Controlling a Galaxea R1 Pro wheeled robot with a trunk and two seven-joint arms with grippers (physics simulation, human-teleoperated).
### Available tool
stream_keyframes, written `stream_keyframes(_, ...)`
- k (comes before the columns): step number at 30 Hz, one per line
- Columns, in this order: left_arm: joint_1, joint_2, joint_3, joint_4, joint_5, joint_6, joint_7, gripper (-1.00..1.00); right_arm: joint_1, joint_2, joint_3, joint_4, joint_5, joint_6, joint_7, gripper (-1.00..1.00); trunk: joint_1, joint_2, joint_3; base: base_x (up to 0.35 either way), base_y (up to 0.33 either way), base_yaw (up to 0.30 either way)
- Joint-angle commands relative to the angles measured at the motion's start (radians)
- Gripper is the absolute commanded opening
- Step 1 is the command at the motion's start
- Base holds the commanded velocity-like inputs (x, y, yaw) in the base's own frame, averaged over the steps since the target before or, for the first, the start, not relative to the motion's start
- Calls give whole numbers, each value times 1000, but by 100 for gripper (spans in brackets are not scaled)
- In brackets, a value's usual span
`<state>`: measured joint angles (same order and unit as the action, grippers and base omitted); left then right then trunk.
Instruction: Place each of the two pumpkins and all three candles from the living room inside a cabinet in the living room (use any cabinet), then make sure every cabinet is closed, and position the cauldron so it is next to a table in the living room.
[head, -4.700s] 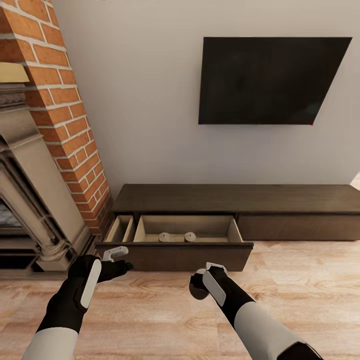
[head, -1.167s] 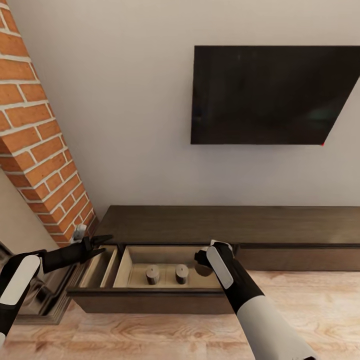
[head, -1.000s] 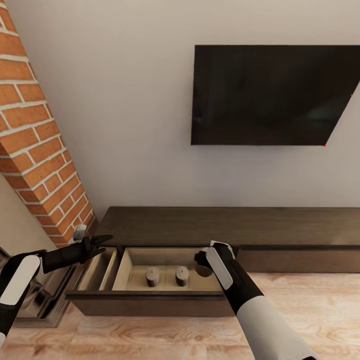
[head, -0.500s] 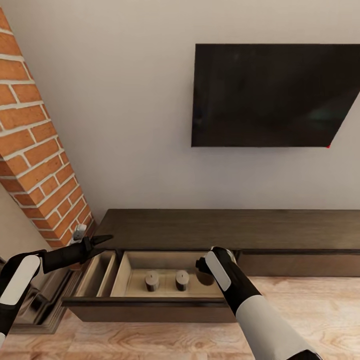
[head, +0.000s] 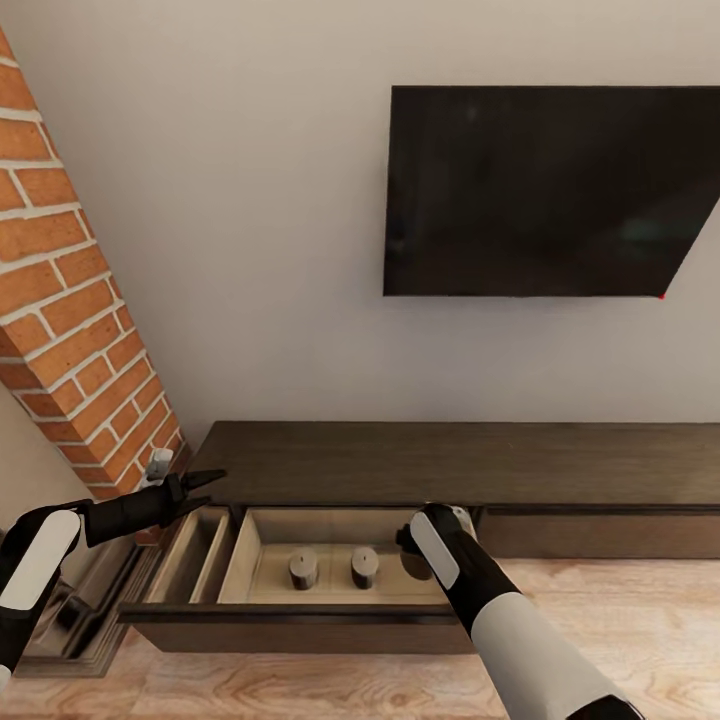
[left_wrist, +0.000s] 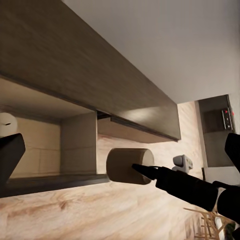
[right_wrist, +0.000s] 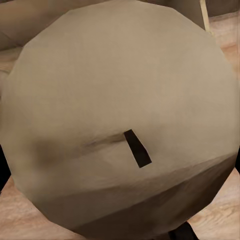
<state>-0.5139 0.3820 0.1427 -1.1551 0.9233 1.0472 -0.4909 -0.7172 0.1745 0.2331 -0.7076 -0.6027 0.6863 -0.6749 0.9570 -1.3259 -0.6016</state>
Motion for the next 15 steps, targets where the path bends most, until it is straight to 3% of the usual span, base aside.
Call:
stream_keyframes(1,0,0,0,0,0,0,0,100,0,0,0,2,1,-2,0,-100,0,0,0,214,0,0)
stream_keyframes(15,0,0,0,0,0,0,0,100,-21,0,-2,65,-1,-7,2,-100,0,0,0,131,7,0)
